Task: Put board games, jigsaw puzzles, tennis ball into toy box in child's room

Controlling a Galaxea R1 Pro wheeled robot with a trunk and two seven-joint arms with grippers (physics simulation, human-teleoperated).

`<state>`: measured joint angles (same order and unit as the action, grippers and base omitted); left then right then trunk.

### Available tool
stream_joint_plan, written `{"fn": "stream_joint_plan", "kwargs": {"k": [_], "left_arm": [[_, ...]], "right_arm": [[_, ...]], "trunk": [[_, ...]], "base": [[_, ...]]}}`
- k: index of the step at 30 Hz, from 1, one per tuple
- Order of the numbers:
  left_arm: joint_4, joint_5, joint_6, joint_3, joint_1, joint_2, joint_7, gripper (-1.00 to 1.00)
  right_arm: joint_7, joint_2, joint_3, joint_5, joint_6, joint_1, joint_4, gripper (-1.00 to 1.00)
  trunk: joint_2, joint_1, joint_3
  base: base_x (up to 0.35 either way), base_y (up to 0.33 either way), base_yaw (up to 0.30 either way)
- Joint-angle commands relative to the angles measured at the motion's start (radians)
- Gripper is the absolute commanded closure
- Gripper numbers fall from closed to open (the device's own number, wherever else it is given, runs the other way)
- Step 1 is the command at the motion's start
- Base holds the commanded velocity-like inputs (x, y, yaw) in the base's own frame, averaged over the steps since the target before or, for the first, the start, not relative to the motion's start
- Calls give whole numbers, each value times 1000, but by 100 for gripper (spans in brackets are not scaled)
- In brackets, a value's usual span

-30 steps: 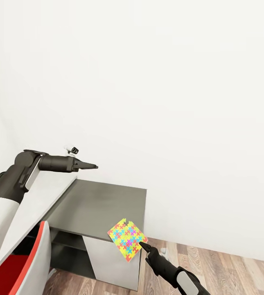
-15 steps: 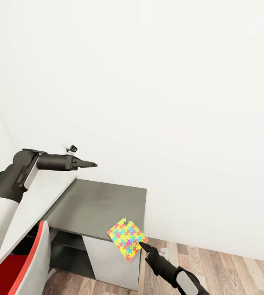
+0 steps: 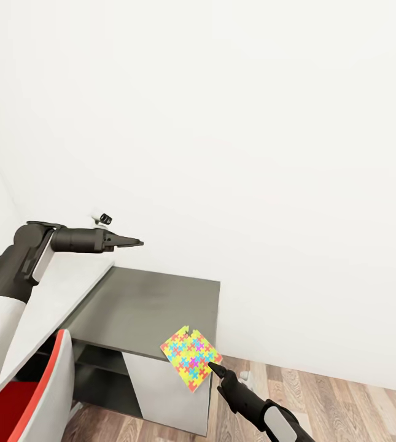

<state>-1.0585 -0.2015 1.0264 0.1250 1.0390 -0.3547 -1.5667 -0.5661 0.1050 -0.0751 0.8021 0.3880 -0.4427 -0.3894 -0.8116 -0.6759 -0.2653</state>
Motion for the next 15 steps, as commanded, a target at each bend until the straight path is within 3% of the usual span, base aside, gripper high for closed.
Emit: {"fn": "stream_joint_plan", "kwargs": {"k": [1,15], "left_arm": [[0,-1,11,3,1,-1,-4,-100],[0,-1,11,2,1,-1,-4,-100]], "right_arm": [[-1,1,-8,3,10,-1,0,-100],[-1,10,-6,5,11,-1,0,-100]], "trunk": [[-8,-4,-5],[-106,-58,-49]], "base": [[0,0,0],[0,0,0]]}}
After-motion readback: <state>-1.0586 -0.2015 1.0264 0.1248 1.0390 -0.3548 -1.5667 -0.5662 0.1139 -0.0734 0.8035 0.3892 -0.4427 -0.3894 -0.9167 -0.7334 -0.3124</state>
